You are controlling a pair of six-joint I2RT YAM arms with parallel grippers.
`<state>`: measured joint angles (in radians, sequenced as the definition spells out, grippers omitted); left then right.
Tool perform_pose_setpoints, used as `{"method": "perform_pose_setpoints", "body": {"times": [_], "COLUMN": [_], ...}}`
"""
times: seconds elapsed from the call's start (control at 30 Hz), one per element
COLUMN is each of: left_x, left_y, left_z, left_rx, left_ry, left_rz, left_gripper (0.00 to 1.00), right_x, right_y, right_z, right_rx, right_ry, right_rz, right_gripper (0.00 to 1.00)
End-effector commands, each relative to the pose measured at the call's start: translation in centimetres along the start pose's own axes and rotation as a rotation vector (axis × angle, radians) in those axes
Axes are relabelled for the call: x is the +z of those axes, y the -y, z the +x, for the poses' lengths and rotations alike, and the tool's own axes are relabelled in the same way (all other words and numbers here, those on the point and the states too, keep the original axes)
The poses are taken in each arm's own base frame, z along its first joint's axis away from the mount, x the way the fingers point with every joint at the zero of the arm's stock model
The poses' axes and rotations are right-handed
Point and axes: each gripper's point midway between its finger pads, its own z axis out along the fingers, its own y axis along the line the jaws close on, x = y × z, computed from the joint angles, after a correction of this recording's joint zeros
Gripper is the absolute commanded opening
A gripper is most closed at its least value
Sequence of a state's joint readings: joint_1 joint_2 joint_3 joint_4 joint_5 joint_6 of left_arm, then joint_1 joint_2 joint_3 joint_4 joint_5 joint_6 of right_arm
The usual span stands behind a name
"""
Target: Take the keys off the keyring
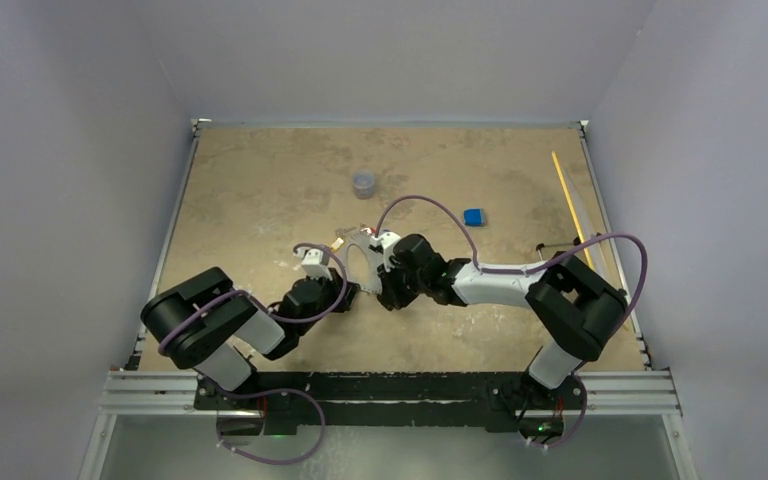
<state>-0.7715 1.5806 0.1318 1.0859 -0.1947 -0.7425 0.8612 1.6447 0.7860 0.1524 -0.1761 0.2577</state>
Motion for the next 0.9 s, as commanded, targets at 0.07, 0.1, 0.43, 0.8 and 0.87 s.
{"method": "perform_pose_setpoints", "body": {"times": [0.07, 0.1, 0.43, 0.8, 0.87], "left_x": [-0.4, -0.7, -0.9, -0.7, -0.8], "left_y": [1.5, 1.5, 4.3, 5.3, 5.2], "left_z": [-2.3, -2.2, -1.0, 0.0, -0.2], "left_rx": [0.075, 0.105, 0.523, 0.649, 0.660], "left_ry": [0.063, 0.057, -0.120, -0.228, -0.215], "left_rz": [0.061, 0.070, 0.253, 0.334, 0.328], "left_gripper": [0.05, 0.09, 0.38, 0.39, 0.39], "right_x": [-0.2, -0.3, -0.7, -1.1, -1.2], "right_y": [0.4, 0.4, 0.4, 0.6, 1.1], "right_z": [0.3, 0.3, -0.2, -0.3, -0.3], "right_rx": [-0.017, -0.019, -0.037, -0.049, -0.033], "right_ry": [-0.021, -0.021, -0.031, -0.025, -0.024], "right_rz": [0.047, 0.047, 0.056, 0.042, 0.043], "right_gripper": [0.00, 0.00, 0.00, 0.00, 0.00]}}
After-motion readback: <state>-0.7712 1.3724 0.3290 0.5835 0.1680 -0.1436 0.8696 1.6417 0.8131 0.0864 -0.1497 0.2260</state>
